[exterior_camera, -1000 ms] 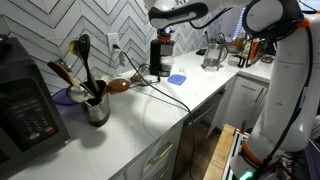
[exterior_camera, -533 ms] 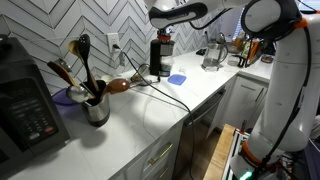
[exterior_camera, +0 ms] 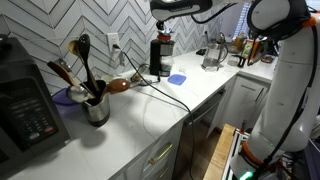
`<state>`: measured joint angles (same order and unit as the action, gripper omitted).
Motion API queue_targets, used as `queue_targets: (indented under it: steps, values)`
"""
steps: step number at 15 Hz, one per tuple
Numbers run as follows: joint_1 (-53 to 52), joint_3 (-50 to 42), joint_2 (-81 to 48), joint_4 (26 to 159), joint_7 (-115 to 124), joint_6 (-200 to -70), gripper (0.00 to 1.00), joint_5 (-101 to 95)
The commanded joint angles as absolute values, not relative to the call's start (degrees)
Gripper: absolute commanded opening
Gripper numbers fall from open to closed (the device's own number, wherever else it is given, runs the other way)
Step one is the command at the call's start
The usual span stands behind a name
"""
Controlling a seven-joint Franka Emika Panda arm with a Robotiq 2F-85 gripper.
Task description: Place the silver bowl on top of the coffee maker
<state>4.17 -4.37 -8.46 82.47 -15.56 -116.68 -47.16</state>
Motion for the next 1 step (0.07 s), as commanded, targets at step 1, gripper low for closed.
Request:
queue_targets:
  steps: [1]
  values:
    - [3.9,-4.3,-7.3,82.7,-16.6,-118.7,0.85,-47.4]
